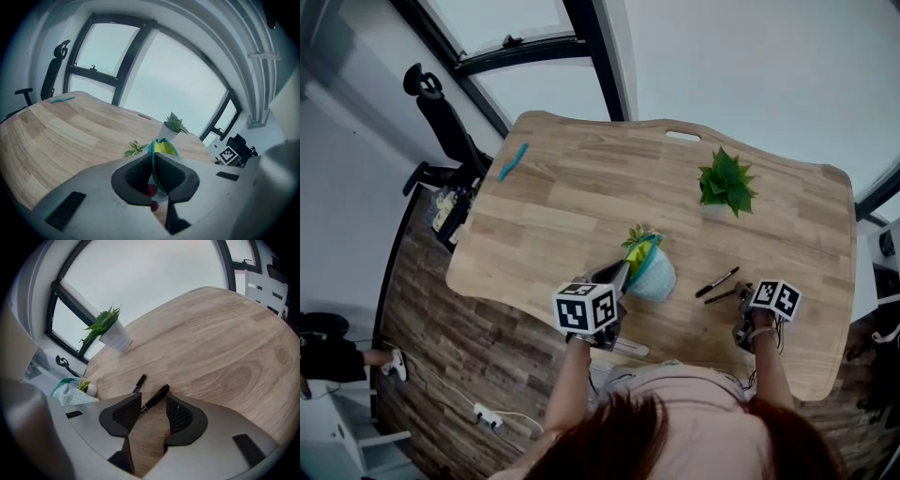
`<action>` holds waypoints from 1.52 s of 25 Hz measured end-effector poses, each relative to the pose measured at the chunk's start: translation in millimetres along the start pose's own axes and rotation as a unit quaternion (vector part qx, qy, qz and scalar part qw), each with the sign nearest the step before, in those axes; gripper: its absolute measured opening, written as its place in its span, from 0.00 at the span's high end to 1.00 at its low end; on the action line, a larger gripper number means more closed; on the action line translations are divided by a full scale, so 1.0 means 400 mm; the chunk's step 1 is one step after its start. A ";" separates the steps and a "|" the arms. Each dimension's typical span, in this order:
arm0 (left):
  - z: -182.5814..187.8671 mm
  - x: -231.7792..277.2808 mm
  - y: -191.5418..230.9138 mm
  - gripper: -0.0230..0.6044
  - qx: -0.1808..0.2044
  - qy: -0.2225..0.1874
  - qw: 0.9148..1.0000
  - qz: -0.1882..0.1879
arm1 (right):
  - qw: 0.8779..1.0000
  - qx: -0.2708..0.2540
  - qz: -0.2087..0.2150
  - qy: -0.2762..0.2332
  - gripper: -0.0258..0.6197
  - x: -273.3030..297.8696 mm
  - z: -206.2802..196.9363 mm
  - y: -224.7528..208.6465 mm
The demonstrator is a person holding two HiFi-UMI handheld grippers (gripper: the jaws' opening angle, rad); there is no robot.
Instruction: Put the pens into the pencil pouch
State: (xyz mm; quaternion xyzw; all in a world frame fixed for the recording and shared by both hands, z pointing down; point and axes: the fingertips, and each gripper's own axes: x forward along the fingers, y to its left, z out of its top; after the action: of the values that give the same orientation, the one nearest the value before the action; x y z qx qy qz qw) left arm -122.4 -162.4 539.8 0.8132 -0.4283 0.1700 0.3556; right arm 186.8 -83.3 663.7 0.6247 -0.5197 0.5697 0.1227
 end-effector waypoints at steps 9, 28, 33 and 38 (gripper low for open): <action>-0.005 -0.007 -0.025 0.94 -0.009 -0.010 1.000 -0.018 | 0.999 0.030 -0.031 0.001 0.86 0.002 -0.003 -0.028; -0.011 -0.026 -0.099 0.94 0.011 -0.037 0.999 -0.023 | 0.992 0.030 0.076 -0.099 0.90 -0.098 0.067 0.056; -0.026 -0.025 -0.139 0.94 0.019 -0.043 0.999 -0.017 | 0.984 0.031 0.129 -0.120 0.90 -0.144 0.114 0.105; -0.034 -0.023 -0.166 0.94 0.010 -0.052 0.999 -0.010 | 0.975 0.029 0.175 -0.137 0.90 -0.191 0.159 0.155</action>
State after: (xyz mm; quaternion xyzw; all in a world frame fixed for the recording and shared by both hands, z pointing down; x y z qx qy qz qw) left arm -73.1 -121.9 514.9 0.8286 -0.4360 0.1283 0.3268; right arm 189.4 -118.4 551.8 0.5994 -0.6164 0.5060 -0.0690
